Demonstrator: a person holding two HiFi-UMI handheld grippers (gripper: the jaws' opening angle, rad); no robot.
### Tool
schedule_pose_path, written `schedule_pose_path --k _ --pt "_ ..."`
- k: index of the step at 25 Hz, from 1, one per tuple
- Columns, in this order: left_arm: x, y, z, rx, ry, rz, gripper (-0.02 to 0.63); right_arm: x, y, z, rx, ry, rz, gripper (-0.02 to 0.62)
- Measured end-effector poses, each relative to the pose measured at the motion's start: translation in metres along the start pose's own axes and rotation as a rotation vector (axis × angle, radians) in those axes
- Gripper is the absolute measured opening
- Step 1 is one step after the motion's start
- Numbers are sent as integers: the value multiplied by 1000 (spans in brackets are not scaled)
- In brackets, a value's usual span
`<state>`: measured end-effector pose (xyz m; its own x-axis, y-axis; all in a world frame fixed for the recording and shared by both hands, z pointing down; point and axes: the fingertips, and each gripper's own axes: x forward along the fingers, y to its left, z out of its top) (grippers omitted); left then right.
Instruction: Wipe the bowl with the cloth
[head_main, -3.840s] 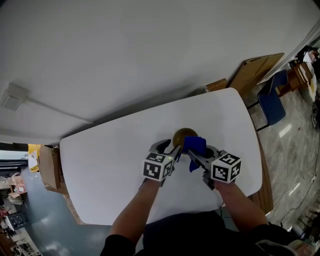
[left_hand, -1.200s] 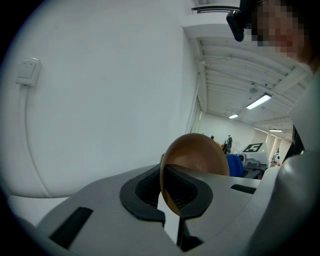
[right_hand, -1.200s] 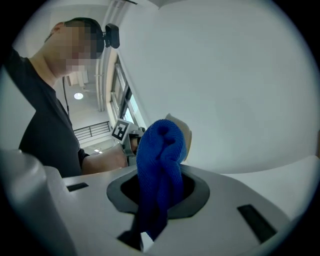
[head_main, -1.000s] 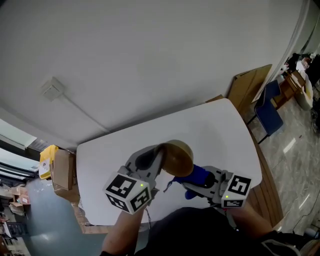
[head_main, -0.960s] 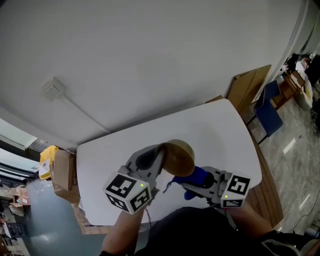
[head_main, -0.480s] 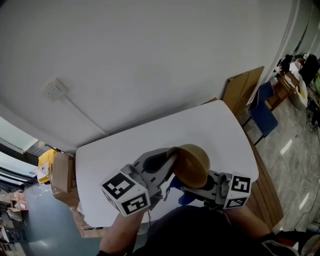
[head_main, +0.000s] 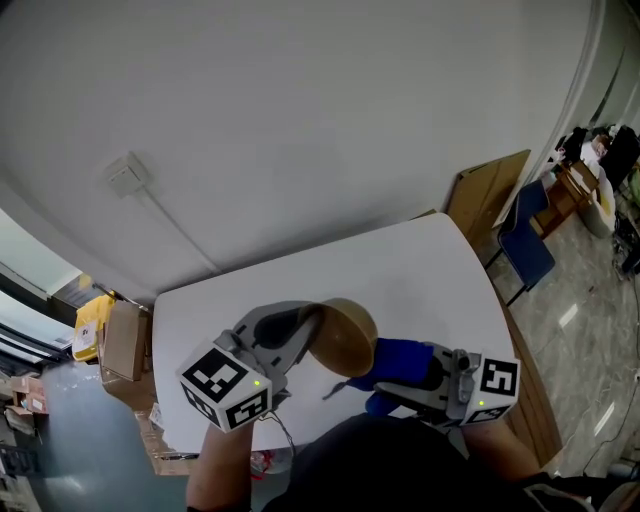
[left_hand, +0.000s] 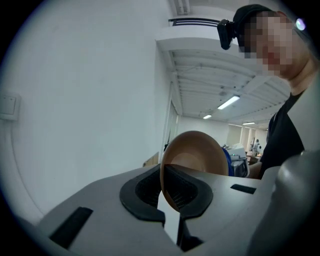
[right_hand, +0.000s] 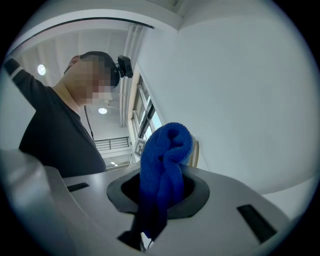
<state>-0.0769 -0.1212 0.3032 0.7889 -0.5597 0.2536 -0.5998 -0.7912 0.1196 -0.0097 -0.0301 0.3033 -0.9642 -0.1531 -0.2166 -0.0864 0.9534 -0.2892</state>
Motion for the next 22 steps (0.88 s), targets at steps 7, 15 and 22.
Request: schedule_pose_path --k 7,15,22 --pt "-25 -13 2 72 50 -93 15 14 32 15 -176 89 128 70" --pt "-38 -44 2 188 125 -159 15 17 55 35 -262 105 233 71" --pt "-34 -69 -11 353 249 -193 15 15 49 36 -310 161 209 71"
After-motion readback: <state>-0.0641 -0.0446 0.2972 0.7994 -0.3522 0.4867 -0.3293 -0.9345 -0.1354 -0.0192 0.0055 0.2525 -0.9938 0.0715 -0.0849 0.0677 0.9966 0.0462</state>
